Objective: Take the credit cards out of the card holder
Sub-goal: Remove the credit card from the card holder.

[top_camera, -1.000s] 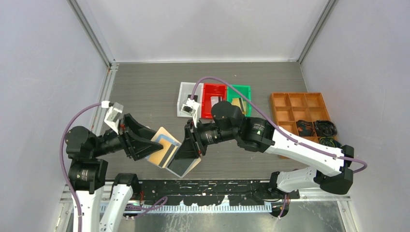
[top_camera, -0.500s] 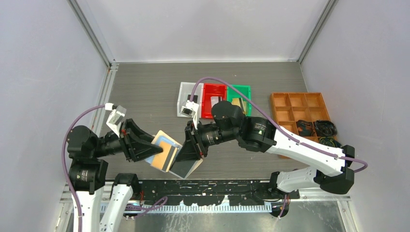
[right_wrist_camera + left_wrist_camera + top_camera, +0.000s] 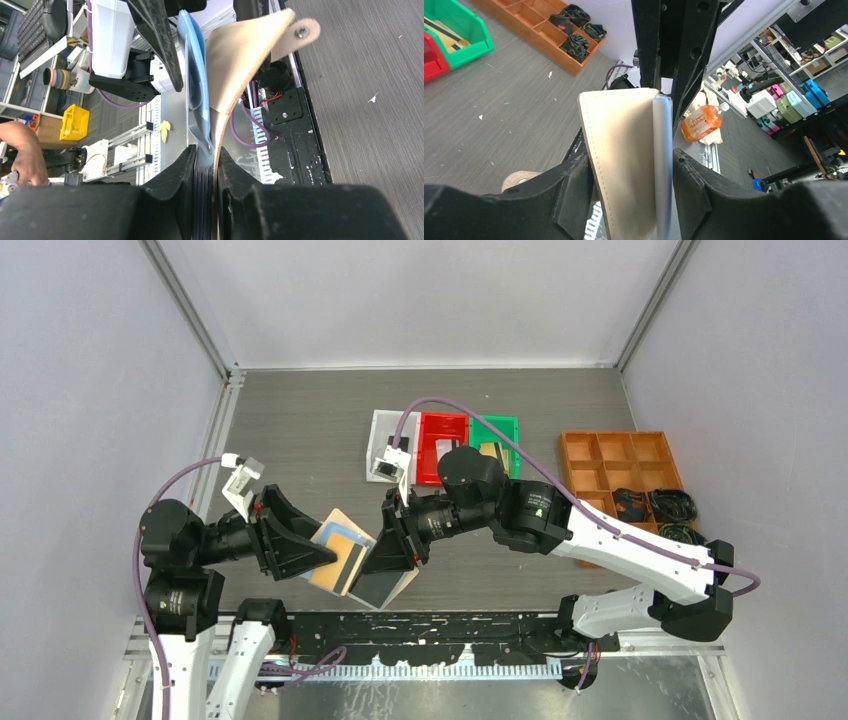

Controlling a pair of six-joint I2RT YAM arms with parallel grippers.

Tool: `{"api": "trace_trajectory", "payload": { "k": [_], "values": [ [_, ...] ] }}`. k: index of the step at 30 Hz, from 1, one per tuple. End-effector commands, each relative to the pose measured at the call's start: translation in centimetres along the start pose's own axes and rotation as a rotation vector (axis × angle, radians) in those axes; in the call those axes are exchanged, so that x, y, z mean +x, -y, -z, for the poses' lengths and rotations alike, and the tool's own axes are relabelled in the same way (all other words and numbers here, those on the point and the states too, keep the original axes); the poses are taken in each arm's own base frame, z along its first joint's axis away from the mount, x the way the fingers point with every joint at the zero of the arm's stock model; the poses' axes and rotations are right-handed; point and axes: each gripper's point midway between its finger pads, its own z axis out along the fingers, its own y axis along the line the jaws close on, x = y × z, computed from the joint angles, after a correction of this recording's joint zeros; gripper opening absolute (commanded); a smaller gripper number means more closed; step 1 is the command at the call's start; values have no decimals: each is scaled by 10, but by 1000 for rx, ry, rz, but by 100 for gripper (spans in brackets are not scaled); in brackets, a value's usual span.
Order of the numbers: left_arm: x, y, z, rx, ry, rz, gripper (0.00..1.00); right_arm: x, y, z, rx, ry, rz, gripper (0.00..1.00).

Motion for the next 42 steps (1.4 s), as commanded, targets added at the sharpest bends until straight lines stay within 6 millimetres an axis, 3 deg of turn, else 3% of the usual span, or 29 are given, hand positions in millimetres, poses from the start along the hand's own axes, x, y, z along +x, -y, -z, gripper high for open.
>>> {"api": "trace_trajectory", "payload": {
  "k": [1,6,13,23,29,32,35,37,42],
  "values": [
    [3,8,1,31,-11,1,57,-38,-31,13,-82,116,93,1],
    [6,10,2,42,-20,5,53,-38,-30,13,-71,119,97,1],
    [5,12,2,48,-24,16,26,-37,-30,10,-81,114,98,1],
    [2,16,2,40,2,29,17,-39,-25,2,-84,112,103,1],
    [1,13,2,37,6,17,1,-39,-22,5,-73,118,101,1],
    [-2,7,0,18,21,24,0,-40,-20,8,-63,128,96,2],
    [-8,-7,-2,-29,57,41,0,-44,-15,13,-34,152,87,26],
    [-13,-23,-4,-89,90,59,0,-53,-6,21,10,189,62,50],
    [-32,-73,-1,-302,206,101,0,-89,31,64,167,384,-52,65]
  ]
}}
